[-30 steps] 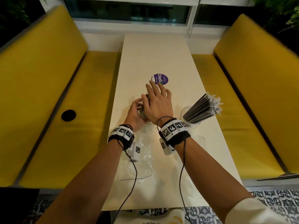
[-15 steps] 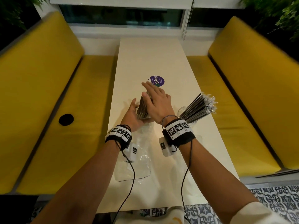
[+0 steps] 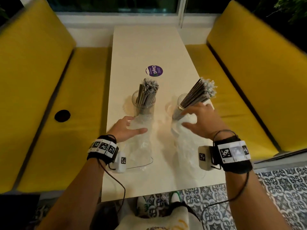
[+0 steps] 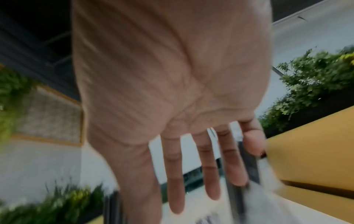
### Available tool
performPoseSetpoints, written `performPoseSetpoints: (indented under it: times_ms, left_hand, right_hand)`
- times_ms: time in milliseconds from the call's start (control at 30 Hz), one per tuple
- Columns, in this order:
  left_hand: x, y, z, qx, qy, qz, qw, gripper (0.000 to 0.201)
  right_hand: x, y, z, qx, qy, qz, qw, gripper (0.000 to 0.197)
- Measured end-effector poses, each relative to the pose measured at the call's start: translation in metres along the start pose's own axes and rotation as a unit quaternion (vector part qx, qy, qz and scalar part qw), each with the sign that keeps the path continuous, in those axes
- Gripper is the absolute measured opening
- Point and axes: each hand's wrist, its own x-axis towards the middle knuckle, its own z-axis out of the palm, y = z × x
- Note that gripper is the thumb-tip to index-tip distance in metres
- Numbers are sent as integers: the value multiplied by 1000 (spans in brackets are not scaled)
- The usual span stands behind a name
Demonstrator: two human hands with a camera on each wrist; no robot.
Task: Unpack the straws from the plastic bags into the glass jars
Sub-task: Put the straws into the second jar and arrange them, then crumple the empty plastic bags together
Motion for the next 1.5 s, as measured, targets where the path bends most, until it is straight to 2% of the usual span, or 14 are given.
performPoseSetpoints:
  times_ms: [100, 200, 467, 600, 767, 867, 933, 967, 1067, 1133, 1200, 1300, 1400, 1500]
  left_hand:
    - [-4, -10, 31, -18, 1, 5, 1000, 105]
    - [-3, -12, 63, -14, 40, 9, 999, 89]
    - [4, 14, 126, -41, 94, -18, 995, 65]
    - [-8, 38, 155, -189, 13, -6, 982, 102]
    - [-17, 46, 180, -211, -109, 12, 971, 86]
    - [-18, 42, 182, -200, -76, 2, 977, 92]
    - [-26, 50, 174, -187, -16, 11, 982, 75]
    - [-27, 51, 171, -189, 4, 14, 982, 68]
    - [-29, 54, 156, -190, 0, 24, 981, 58]
    - [-26, 56, 145, -180, -40, 29, 982, 58]
    - [-28, 63, 134, -192, -56, 32, 979, 67]
    - [-33, 64, 124, -264, -81, 46, 960, 77]
    - [-38, 58, 119, -249, -121, 63, 959, 83]
    - [-40, 60, 114, -155, -2, 54, 986, 75]
  right_hand:
    - [-11, 14, 43, -96, -139, 60, 984, 64]
    - [-6, 32, 93, -47, -180, 76, 980, 72]
    - [10, 57, 153, 169, -26, 97, 980, 15]
    - [14, 57, 151, 273, 42, 170, 946, 15]
    - [10, 57, 136, 351, 16, 200, 915, 15]
    - [6, 58, 128, 478, -59, 197, 854, 10]
    - [4, 59, 119, 589, -132, 173, 778, 26]
    - [4, 62, 113, 600, -153, 137, 773, 41]
    - [11, 74, 94, 430, -155, -48, 888, 87]
    - [12, 71, 84, 315, -156, -141, 926, 96]
    - [11, 60, 76, 300, -157, -156, 928, 75]
    - [11, 47, 74, 329, -29, -110, 938, 32]
    - [13, 40, 79, 410, 80, -28, 908, 32]
    - [9, 27, 86, 467, 142, 30, 872, 34]
